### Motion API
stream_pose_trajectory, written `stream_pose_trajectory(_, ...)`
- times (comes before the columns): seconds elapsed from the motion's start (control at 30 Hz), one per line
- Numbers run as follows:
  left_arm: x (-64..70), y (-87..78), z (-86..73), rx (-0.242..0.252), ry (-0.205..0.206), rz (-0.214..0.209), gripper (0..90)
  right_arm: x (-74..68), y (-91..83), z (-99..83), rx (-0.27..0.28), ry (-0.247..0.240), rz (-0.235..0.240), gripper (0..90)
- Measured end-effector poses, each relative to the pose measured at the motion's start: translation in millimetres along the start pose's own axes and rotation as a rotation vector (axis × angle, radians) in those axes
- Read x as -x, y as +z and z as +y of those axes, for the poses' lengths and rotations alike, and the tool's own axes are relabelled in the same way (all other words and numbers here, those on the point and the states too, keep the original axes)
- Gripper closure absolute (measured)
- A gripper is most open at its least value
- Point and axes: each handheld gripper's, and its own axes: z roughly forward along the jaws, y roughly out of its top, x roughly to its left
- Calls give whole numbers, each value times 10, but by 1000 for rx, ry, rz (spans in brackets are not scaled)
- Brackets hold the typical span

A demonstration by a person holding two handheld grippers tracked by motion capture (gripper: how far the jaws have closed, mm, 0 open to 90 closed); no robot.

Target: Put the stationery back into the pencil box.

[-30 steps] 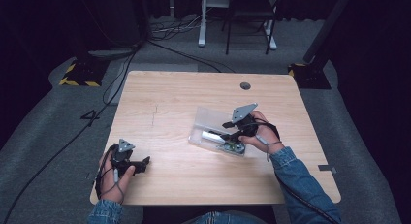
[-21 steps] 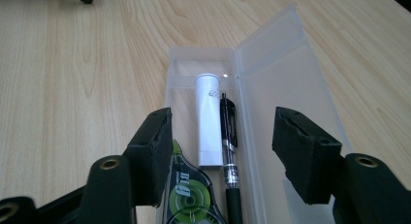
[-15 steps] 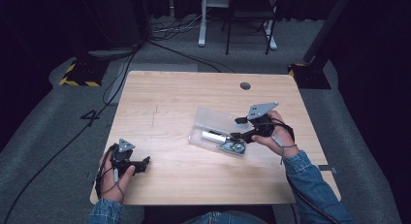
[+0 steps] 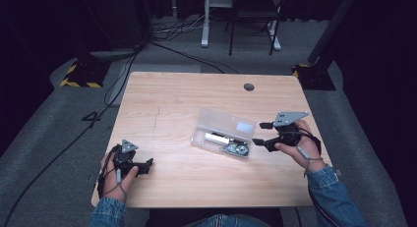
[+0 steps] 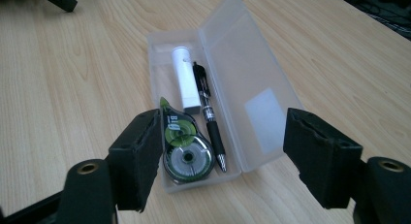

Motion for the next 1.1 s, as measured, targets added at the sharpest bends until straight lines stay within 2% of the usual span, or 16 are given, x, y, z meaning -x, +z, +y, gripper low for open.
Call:
stream_pose_trajectory(0.37,12,25,16,-11,8,-9,4,-10,-206,-297,-8,112,-73,261)
stream_pose_trajectory(0.53,14,26,18,-12,8,-7,1,-3,-260,-431,-17,144,-95,247)
stream_pose_trajectory(0.63,13,35,29,-12,10,-1,0,14,-300,-582,-26,178,-116,229)
stream_pose_trajectory(0.83,13,42,36,-14,8,-6,0,69,-299,-824,-47,241,-157,191)
stream_pose_trajectory(1.1,11,43,39,-16,10,-8,1,112,-256,-1087,-69,287,-208,179)
